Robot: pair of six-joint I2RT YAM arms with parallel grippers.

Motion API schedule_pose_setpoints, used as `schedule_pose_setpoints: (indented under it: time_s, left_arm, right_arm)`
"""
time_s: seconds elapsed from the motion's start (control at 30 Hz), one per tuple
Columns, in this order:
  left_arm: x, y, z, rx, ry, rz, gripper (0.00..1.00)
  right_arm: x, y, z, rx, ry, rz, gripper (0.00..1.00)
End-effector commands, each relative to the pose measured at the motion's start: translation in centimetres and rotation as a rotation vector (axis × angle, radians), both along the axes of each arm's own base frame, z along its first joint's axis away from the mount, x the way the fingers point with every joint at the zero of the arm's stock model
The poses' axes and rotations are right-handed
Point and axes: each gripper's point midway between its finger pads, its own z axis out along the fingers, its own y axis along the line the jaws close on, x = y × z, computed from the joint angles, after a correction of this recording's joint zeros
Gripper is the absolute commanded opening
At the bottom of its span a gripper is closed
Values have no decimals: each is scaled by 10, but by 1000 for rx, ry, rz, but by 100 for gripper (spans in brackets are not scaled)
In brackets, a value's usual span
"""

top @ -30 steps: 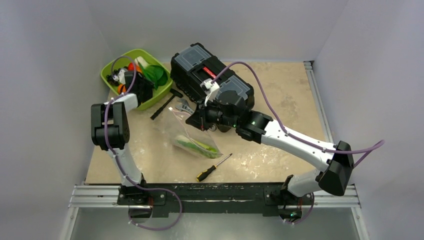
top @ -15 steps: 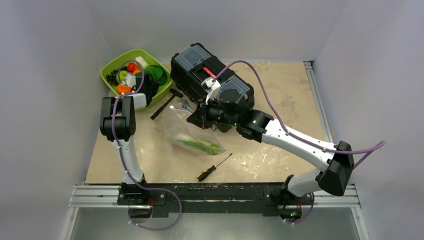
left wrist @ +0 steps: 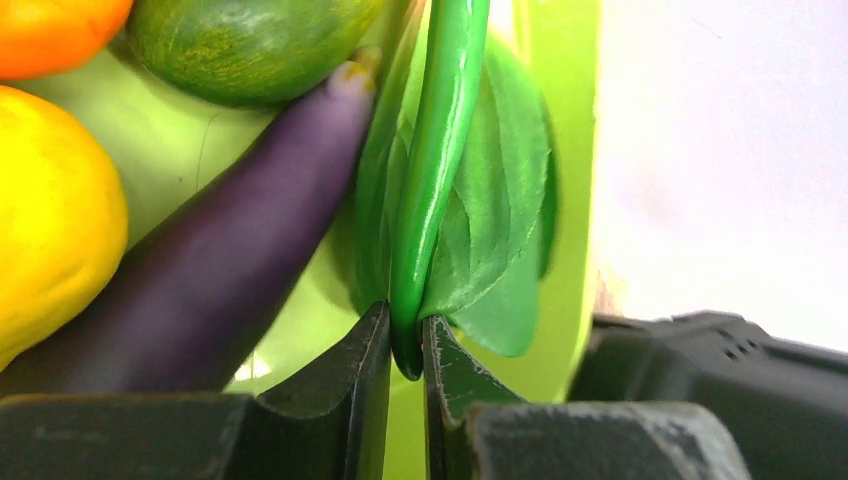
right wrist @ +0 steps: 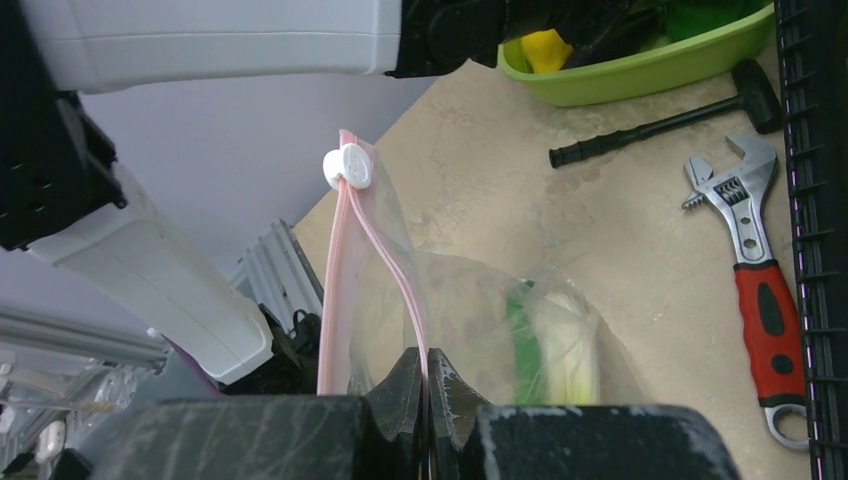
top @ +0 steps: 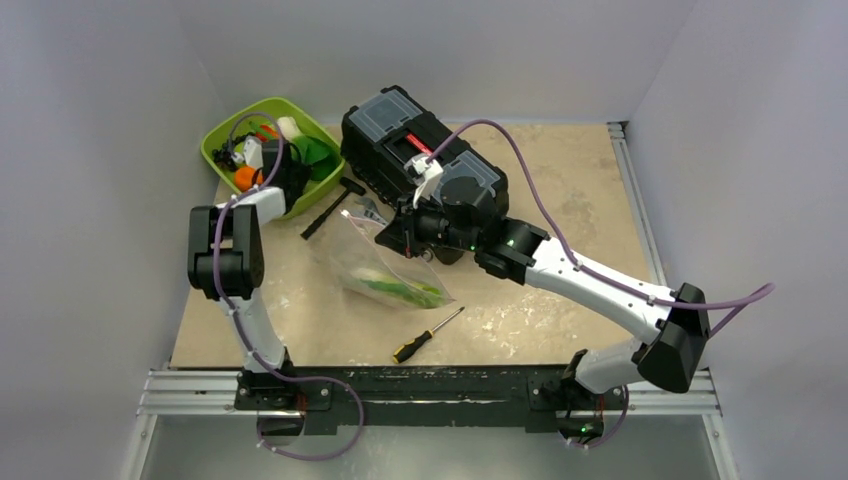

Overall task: Place the food in the zip-top bag and seal the zipper
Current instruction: Pick up the fake vegetable from the bin.

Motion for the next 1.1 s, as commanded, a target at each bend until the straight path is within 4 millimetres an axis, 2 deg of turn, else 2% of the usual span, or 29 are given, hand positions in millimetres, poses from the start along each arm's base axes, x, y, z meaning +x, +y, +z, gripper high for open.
schedule_pose_setpoints:
  time_s: [0.0,0.13,0.23,0.33,0.43,0.6,0.67,0.93,1.07]
  left_arm:
    - [-19,2,56,103,18,-92,0]
    - [-35,-9,45,82,148,-194,0]
    - [-36,-27,40,-8,184,-316,1]
    - [-38,-36,31,-51,218,-389,8]
    - [-41,-41,26,-60,231,-439,22]
    - [-45,-25,38,31,194,-421,42]
    - [-42,-18,42,30,171,-419,47]
    - [-30,11,51,55,98,-386,51]
    - [-21,14,51,53,95,-388,51]
  right_arm:
    - [-5,-5,38,98,-65,9,0]
    - [-6,-7,39,108,-68,7,0]
    - [-6,-8,40,112,-72,5,0]
    - [-6,-8,40,112,-74,5,0]
    - [-7,-8,40,112,-73,9,0]
    - [-7,-8,40,110,-75,10,0]
    - [-6,-7,38,108,-74,12,0]
    - [-6,-4,33,99,-64,21,0]
    - [-5,-2,32,98,-61,22,0]
